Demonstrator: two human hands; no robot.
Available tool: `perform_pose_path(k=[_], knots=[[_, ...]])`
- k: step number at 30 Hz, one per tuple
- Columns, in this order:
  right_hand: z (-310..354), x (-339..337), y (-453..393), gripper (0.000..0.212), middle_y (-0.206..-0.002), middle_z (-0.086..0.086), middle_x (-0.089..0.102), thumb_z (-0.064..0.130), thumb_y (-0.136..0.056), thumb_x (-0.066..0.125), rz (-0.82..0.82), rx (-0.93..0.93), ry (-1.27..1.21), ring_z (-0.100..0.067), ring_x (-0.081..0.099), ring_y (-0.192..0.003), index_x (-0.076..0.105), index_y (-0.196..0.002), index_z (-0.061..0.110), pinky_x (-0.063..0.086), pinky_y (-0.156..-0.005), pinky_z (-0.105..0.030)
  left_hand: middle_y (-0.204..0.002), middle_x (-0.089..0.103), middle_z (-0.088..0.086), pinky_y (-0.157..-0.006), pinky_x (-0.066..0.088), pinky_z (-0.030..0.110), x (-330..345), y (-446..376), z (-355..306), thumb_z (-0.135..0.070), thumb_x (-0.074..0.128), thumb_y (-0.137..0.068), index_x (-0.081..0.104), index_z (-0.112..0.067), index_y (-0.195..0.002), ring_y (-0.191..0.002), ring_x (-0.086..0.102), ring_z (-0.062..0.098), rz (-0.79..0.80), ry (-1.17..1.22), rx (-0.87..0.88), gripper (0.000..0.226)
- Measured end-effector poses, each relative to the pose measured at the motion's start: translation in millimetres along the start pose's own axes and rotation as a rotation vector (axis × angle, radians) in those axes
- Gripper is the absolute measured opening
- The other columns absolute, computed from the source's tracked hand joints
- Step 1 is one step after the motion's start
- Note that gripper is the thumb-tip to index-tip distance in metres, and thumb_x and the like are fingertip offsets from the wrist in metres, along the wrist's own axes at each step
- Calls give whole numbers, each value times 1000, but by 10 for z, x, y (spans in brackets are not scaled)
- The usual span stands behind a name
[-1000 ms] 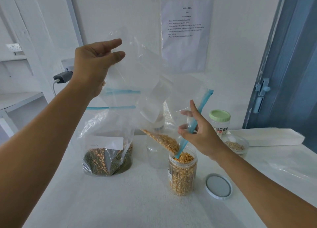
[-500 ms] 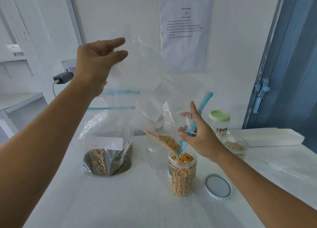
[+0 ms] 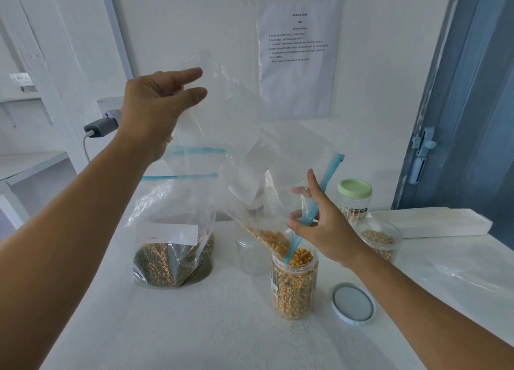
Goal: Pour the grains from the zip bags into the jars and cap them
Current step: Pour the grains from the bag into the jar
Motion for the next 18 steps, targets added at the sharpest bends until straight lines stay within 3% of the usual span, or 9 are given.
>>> perform_pose_path(k=[3,6,11,14,18], knots=[[-11,7,9,110,-144,20,49,6,-90,78,5,9,-11,-16,69,-106,4,-164,41,58,-94,-26,-102,71,9,-73,48,15,0,14,14,-22,89,-81,79,-28,-116,-99,66,5,-6,-15,-19,36],[-26,17,14,114,-142,20,50,5,-87,81,9,19,-16,-17,69,-105,4,-164,41,58,-92,-25,-102,68,10,-74,50,14,11,30,8,-23,89,-81,79,-27,-117,-99,64,6,7,-29,-12,38],[1,19,-1,109,-142,18,51,2,-90,77,-17,9,-7,-16,70,-101,5,-164,39,57,-92,-23,-96,62,10,-79,50,28,-13,22,16,-27,90,-79,80,-32,-114,-96,62,10,15,-51,-15,37],[30,14,-15,103,-144,18,50,3,-96,70,-19,1,17,-18,69,-104,2,-164,40,57,-98,-27,-90,58,3,-90,51,17,-25,2,-1,-19,90,-79,79,-23,-117,-88,58,10,16,-25,40,39],[52,21,-25,98,-146,20,48,2,-101,60,-15,-7,40,-16,70,-108,-4,-164,41,54,-104,-29,-96,64,4,-85,48,9,-12,-10,-37,-18,88,-82,78,-23,-118,-96,62,10,18,-49,62,38]])
Point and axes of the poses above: each hand's wrist, its own y-axis away from the middle knuckle, its own x-axis out of the palm, z = x × y, the point moved 4 cm from there along -y, towards the middle knuckle
